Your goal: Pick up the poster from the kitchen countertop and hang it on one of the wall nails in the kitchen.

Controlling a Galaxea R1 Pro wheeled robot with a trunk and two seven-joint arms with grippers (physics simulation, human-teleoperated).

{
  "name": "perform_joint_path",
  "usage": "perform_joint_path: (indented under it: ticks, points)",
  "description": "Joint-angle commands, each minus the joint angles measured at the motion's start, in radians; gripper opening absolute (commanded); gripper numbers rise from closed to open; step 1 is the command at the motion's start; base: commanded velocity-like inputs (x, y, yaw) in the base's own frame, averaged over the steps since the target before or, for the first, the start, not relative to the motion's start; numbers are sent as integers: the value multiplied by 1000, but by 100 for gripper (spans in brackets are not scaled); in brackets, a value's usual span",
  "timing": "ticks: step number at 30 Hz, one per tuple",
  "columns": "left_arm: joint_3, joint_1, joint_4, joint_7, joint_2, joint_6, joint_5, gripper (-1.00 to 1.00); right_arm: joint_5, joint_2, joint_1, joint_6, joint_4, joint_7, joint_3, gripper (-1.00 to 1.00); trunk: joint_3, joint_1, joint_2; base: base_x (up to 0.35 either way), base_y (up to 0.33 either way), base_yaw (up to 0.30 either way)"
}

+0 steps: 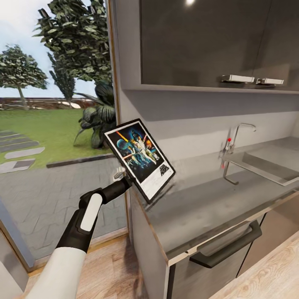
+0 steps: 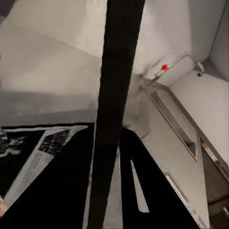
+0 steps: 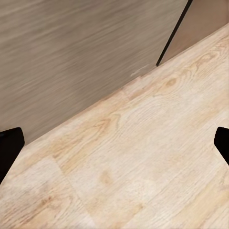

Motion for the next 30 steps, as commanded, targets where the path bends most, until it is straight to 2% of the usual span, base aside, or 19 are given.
perform_joint_path:
  ticks: [1, 9, 15, 20, 22, 24, 30]
  points:
    - [4, -1, -1, -5, -1, 7, -3, -100, 0, 0, -1, -3, 1, -2, 0, 100, -1, 0, -1, 0, 0, 0]
    - [-38, -1, -13, -6, -1, 8, -3, -100, 0, 0, -1, -3, 1, -2, 0, 100, -1, 0, -1, 0, 0, 0]
    - [-91, -1, -67, -5, -1, 9, -3, -100, 0, 0, -1, -3, 1, -2, 0, 100, -1, 0, -1, 0, 0, 0]
    - [-104, -1, -80, -5, -2, 9, -3, -100, 0, 0, -1, -3, 1, -2, 0, 100, -1, 0, -1, 0, 0, 0]
    - [-127, -1, -99, -7, -2, 9, -3, -100, 0, 0, -1, -3, 1, -2, 0, 100, -1, 0, -1, -15, 0, 0]
    - [-150, -1, -113, -7, -1, 10, -3, -100, 0, 0, -1, -3, 1, -2, 0, 100, -1, 0, -1, -131, 0, 0]
    - [-177, -1, -134, -8, -1, 12, -3, -100, 0, 0, -1, -3, 1, -2, 0, 100, -1, 0, -1, -255, 0, 0]
